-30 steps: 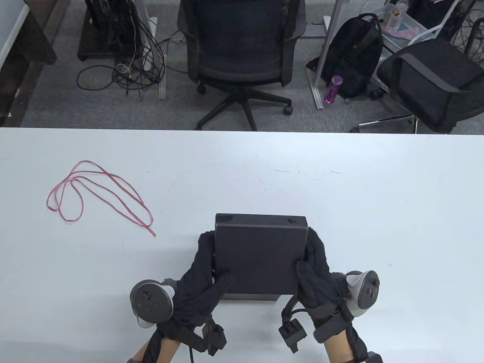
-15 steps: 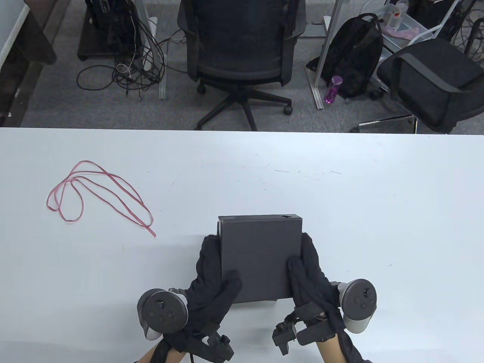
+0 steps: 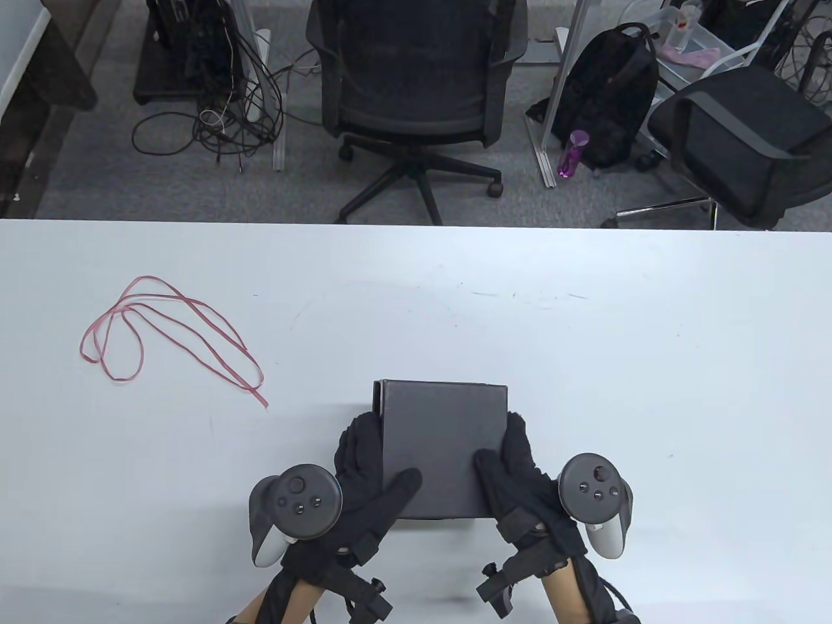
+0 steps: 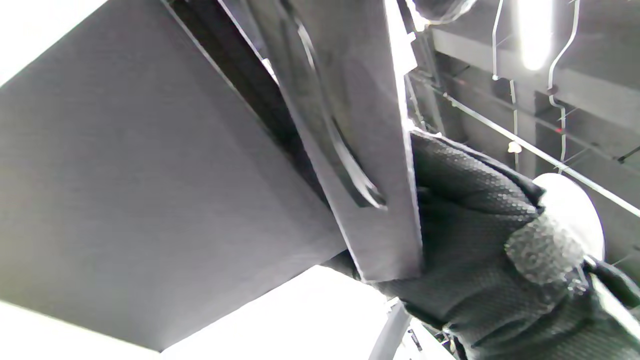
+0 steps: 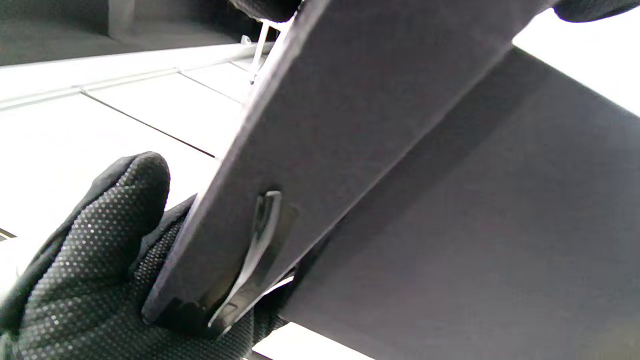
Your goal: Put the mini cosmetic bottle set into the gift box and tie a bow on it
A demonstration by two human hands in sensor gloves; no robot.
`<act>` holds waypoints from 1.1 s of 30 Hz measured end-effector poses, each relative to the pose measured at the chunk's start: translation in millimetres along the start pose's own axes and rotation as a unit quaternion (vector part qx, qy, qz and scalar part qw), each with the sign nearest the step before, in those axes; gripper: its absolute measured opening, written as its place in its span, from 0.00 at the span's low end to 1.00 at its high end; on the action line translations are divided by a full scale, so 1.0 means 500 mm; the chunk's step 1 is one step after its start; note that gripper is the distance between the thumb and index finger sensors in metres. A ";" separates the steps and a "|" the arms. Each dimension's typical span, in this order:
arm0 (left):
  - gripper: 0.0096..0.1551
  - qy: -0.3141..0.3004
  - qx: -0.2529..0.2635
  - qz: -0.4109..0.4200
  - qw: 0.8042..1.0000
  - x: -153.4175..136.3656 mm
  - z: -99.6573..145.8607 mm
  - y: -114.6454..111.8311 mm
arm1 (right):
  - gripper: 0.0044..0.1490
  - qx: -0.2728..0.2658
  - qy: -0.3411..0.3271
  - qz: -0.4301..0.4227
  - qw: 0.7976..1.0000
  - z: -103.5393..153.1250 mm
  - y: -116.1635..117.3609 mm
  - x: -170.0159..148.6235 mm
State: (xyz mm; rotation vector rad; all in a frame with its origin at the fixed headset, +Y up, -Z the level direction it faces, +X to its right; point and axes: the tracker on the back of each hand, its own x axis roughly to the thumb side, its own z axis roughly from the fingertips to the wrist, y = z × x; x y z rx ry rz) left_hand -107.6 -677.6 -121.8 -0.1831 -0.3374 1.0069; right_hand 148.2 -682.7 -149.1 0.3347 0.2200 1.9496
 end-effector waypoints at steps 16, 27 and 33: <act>0.49 0.043 -0.004 0.037 0.998 -0.041 -0.015 0.007 | 0.48 0.012 0.017 0.016 1.000 -0.012 0.012 -0.029; 0.48 0.061 0.005 0.024 0.998 -0.057 -0.022 0.000 | 0.50 0.018 0.012 0.016 1.000 -0.016 0.021 -0.040; 0.46 0.064 0.042 -0.015 0.997 -0.066 -0.026 -0.005 | 0.49 0.019 0.010 0.032 0.999 -0.019 0.023 -0.045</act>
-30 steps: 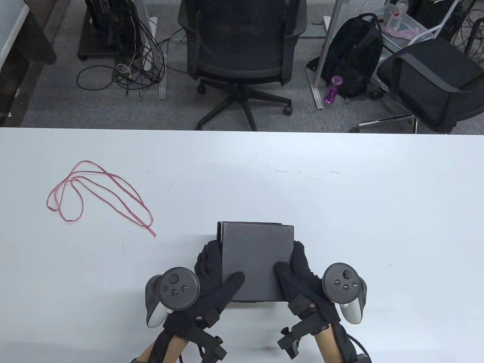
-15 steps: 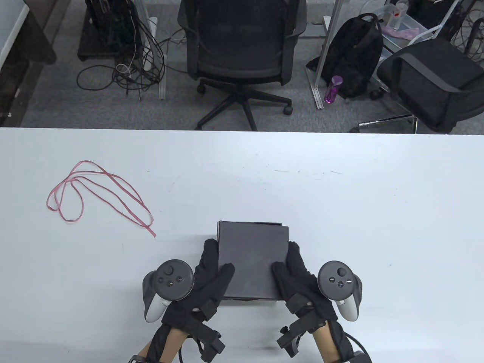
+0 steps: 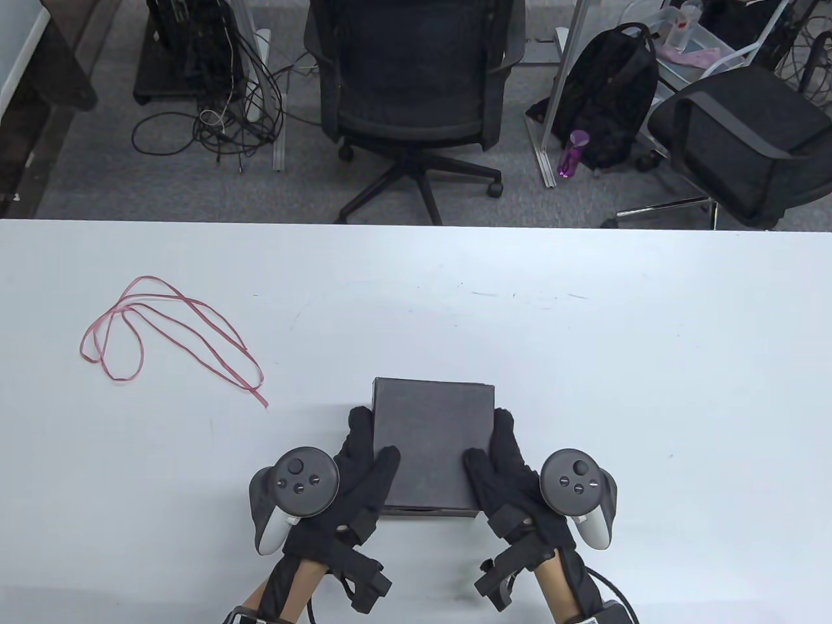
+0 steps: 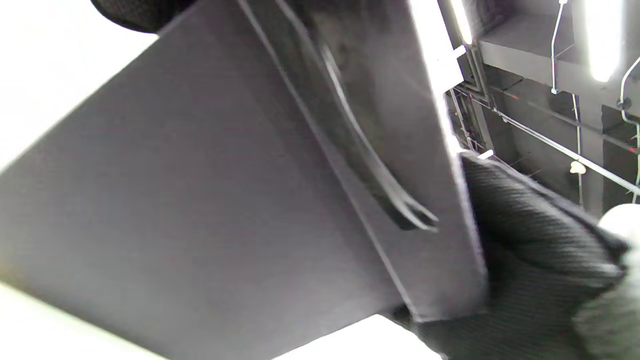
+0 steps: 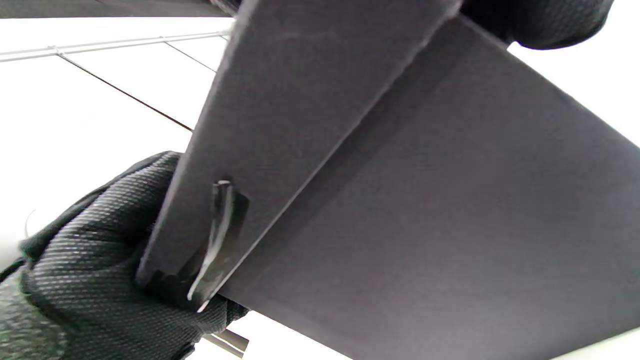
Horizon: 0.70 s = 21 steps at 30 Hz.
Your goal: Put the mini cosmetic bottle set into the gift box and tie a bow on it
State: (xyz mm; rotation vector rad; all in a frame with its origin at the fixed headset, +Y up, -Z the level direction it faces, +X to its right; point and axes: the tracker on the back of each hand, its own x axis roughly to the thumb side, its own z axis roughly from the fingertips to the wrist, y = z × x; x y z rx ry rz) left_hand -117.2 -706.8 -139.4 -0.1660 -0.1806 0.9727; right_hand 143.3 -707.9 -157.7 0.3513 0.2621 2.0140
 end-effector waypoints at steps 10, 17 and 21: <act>0.45 0.023 -0.007 0.010 1.000 -0.026 -0.013 -0.009 | 0.50 0.001 -0.003 0.039 0.999 -0.005 0.011 -0.005; 0.45 0.022 0.019 -0.017 0.999 -0.025 -0.018 -0.012 | 0.49 -0.009 -0.001 0.058 0.998 -0.009 0.013 -0.005; 0.44 0.028 0.024 -0.027 0.999 -0.023 -0.023 -0.010 | 0.49 -0.013 0.003 0.066 0.998 -0.014 0.012 -0.004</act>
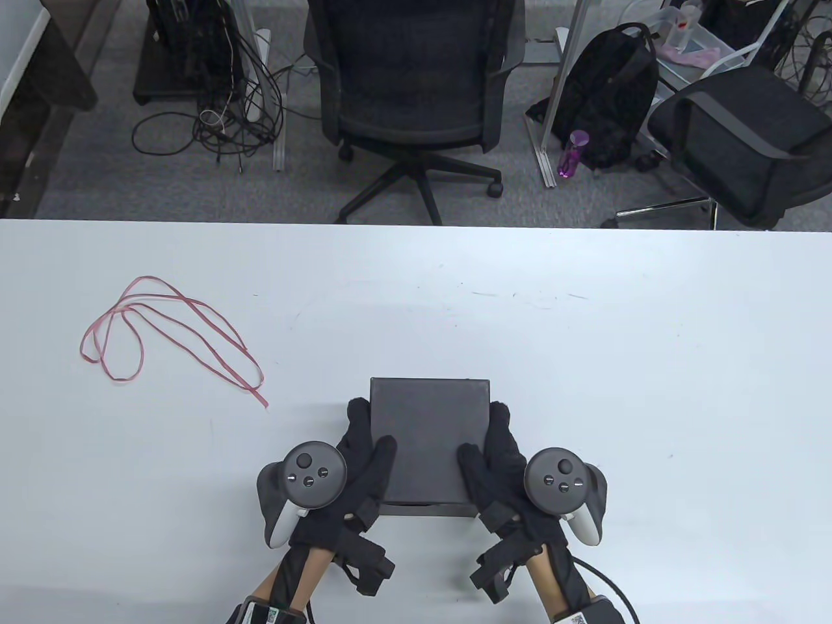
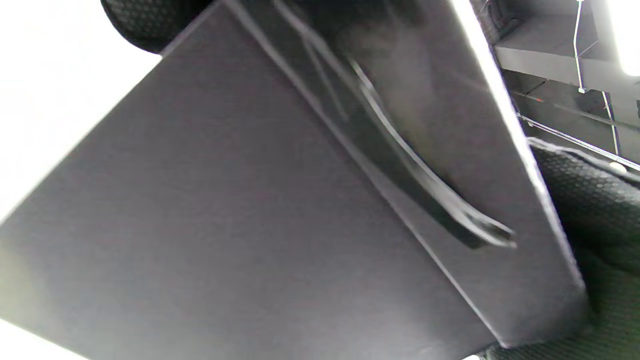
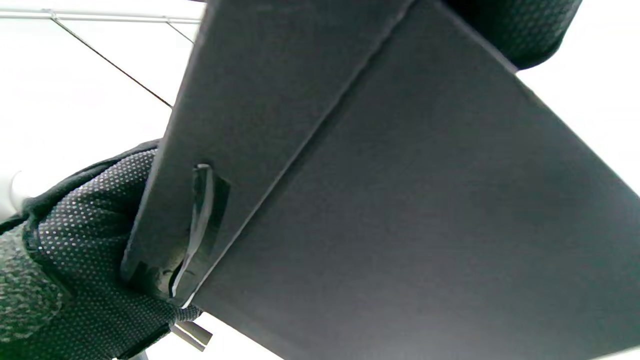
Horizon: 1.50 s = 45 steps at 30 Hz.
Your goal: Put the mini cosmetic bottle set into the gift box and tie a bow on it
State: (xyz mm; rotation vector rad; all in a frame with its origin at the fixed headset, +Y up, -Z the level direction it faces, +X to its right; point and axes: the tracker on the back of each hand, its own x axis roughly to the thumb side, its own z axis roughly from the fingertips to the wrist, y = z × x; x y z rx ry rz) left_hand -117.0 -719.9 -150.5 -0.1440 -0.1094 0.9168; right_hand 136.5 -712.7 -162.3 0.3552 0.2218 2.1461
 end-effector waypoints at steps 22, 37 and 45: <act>0.47 0.021 0.001 -0.053 0.998 0.002 -0.017 0.001 | 0.50 -0.004 0.023 0.040 0.999 -0.014 0.003 -0.005; 0.48 0.011 -0.008 -0.029 0.999 -0.005 -0.012 0.020 | 0.52 -0.002 0.029 -0.044 0.999 -0.004 -0.015 -0.031; 0.43 -0.006 0.101 -0.020 0.995 -0.070 -0.010 0.105 | 0.50 -0.071 0.017 -0.031 0.997 0.006 -0.056 -0.063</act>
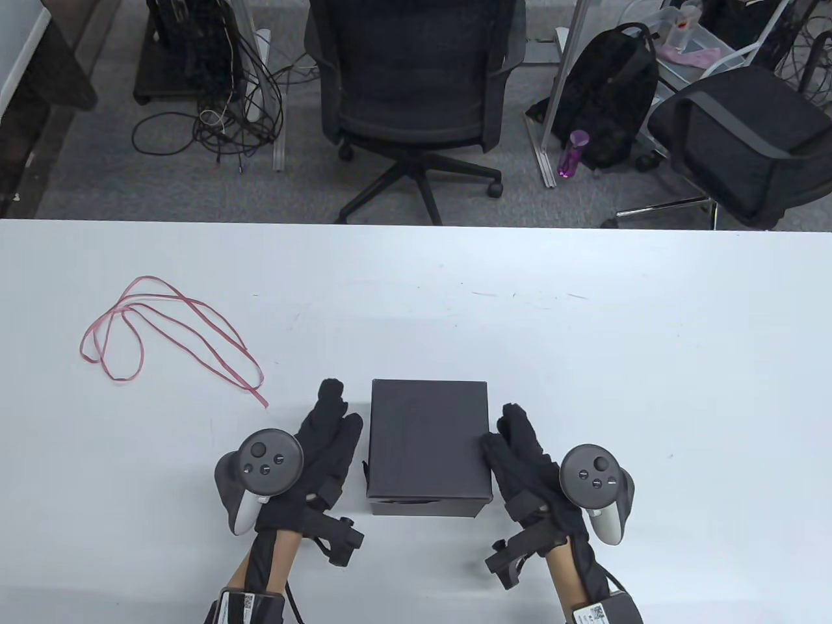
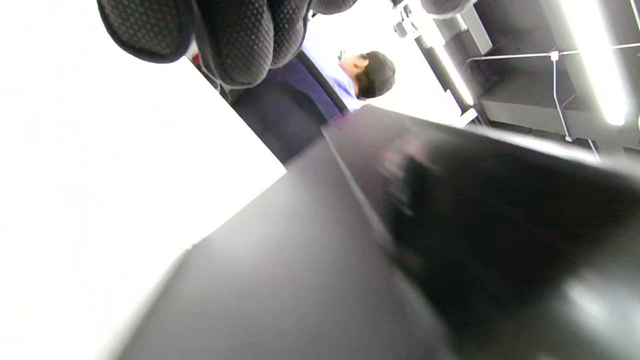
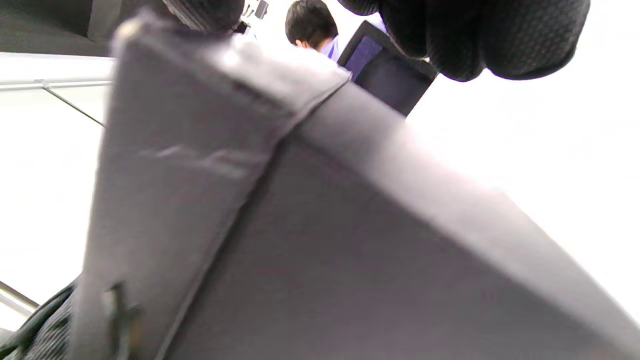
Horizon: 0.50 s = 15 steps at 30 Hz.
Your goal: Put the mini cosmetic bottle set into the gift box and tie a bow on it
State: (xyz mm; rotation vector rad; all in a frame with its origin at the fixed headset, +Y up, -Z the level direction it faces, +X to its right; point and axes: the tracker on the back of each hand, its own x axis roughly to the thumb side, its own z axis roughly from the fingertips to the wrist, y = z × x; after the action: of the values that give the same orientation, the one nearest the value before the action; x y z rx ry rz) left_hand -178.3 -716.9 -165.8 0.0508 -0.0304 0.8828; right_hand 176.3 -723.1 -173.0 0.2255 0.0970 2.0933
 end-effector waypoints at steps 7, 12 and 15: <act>0.36 0.093 0.045 -0.011 0.995 -0.102 -0.010 0.052 | 0.49 -0.022 0.002 0.049 0.999 0.000 -0.013 -0.009; 0.27 0.160 0.090 -0.060 0.981 -0.173 -0.011 0.089 | 0.48 -0.022 0.007 0.056 0.998 0.003 -0.011 -0.020; 0.25 0.196 0.101 -0.093 0.971 -0.203 -0.011 0.110 | 0.48 -0.023 0.008 0.063 0.998 0.001 -0.008 -0.024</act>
State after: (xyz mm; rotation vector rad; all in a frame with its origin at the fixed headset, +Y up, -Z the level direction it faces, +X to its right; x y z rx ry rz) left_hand -285.4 -760.0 -174.5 0.0675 0.4277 0.6937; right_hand 185.8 -731.6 -174.4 0.1916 0.0456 2.2210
